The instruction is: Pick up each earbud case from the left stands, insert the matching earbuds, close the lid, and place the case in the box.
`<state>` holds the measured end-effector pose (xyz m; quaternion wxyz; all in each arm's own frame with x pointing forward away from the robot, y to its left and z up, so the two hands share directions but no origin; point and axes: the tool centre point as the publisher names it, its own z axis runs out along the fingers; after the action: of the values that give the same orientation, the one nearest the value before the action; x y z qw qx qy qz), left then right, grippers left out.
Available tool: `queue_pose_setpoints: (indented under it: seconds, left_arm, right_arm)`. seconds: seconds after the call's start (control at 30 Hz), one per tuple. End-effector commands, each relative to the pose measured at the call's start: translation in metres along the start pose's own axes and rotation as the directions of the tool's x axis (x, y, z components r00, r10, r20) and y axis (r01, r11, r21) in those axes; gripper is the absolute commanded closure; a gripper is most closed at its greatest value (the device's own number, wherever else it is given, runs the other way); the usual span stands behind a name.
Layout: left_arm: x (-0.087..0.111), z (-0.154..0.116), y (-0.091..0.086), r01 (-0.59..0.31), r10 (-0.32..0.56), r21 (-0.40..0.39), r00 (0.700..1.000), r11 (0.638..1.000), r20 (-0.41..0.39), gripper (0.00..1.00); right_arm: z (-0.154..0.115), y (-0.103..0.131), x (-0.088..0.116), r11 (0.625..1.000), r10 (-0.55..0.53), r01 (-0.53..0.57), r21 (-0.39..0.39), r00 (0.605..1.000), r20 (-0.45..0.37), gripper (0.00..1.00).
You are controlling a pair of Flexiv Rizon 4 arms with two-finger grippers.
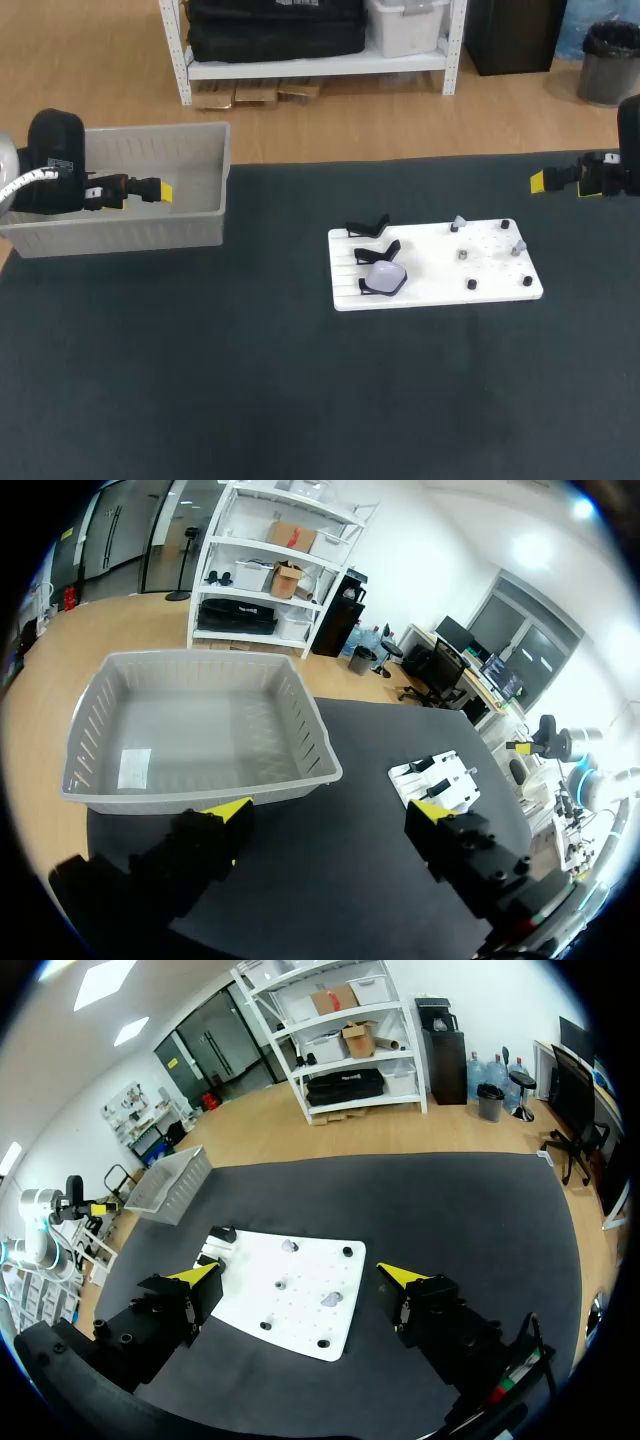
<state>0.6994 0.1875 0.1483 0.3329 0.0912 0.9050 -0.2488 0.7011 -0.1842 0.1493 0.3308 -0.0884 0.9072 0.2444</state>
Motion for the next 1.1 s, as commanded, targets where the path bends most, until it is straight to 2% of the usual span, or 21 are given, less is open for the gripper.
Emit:
queue_pose_setpoints:
  seconds: [0.03,0.47,0.5,0.53,0.57,0.6,0.63,0.67,0.7,0.77,0.8,0.87,0.9,0.93,0.97,1.0,1.1]
  left_arm:
    - [-0.002,0.0,-0.003,0.003,-0.003,-0.014,1.0,1.0,-0.01,0.0]
    - [-0.002,0.0,-0.003,0.003,-0.003,-0.014,1.0,1.0,-0.01,0.0]
    - [-0.006,0.001,-0.005,-0.089,0.085,0.046,0.994,0.995,0.067,0.0]
    - [-0.01,-0.001,-0.014,-0.246,0.221,0.125,0.957,0.961,0.187,0.0]
    - [-0.011,-0.002,-0.017,-0.38,0.326,0.175,0.905,0.908,0.272,0.0]
    - [-0.01,-0.003,-0.028,-0.552,0.46,0.196,0.807,0.81,0.37,0.0]
    - [-0.007,-0.004,-0.035,-0.699,0.555,0.202,0.682,0.686,0.475,0.0]
    - [-0.006,-0.004,-0.037,-0.751,0.581,0.225,0.634,0.621,0.511,0.0]
    - [-0.005,-0.001,-0.043,-0.827,0.639,0.248,0.55,0.504,0.538,0.0]
    - [-0.002,0.007,-0.054,-0.894,0.707,0.268,0.448,0.359,0.548,0.0]
    - [0.001,0.01,-0.063,-0.921,0.709,0.289,0.387,0.263,0.589,0.0]
    - [0.004,0.017,-0.076,-0.938,0.722,0.308,0.322,0.157,0.612,0.0]
    - [0.006,0.022,-0.084,-0.94,0.733,0.315,0.306,0.132,0.608,0.0]
    - [0.008,0.027,-0.091,-0.942,0.745,0.323,0.279,0.091,0.606,0.0]
    - [0.01,0.03,-0.096,-0.942,0.751,0.326,0.267,0.073,0.604,0.0]
    - [0.012,0.039,-0.107,-0.944,0.763,0.321,0.261,0.075,0.591,0.0]
    - [0.023,0.061,-0.133,-0.938,0.801,0.346,0.226,0.025,0.554,0.0]
  right_arm:
    - [0.0,0.0,0.0,1.0,-0.001,0.001,0.001,1.0,-0.001,0.0]
    - [0.0,0.0,0.0,1.0,-0.001,0.001,0.001,1.0,-0.001,0.0]
    - [0.0,0.0,0.0,1.0,-0.001,0.001,0.001,1.0,-0.001,0.0]
    - [0.0,0.0,0.0,1.0,-0.001,0.001,0.001,1.0,-0.001,0.0]
    - [0.0,0.0,0.0,1.0,-0.001,0.001,0.001,1.0,-0.001,0.0]
    - [0.0,0.0,0.0,1.0,-0.001,0.001,0.001,1.0,-0.001,0.0]
    - [0.0,0.0,0.0,1.0,-0.001,0.001,0.001,1.0,-0.001,0.0]
    - [0.0,0.0,0.0,1.0,-0.001,0.001,0.001,1.0,-0.001,0.0]
    - [0.0,0.0,0.0,1.0,-0.001,0.001,0.001,1.0,-0.001,0.0]
    - [0.0,0.0,0.0,1.0,-0.001,0.001,0.001,1.0,-0.001,0.0]
    - [0.0,0.0,0.0,1.0,-0.001,0.001,0.001,1.0,-0.001,0.0]
    - [0.0,0.0,0.0,1.0,-0.001,0.001,0.001,1.0,-0.001,0.0]
    - [0.0,0.0,0.0,1.0,-0.001,0.001,0.001,1.0,-0.001,0.0]
    - [0.0,0.0,0.0,1.0,-0.001,0.001,0.001,1.0,-0.001,0.0]
    - [0.0,0.0,0.0,1.0,-0.001,0.001,0.001,1.0,-0.001,0.0]
    - [0.0,0.0,0.0,1.0,-0.001,0.001,0.001,1.0,-0.001,0.0]
    - [0.0,0.0,0.0,1.0,-0.001,0.001,0.001,1.0,-0.001,0.0]
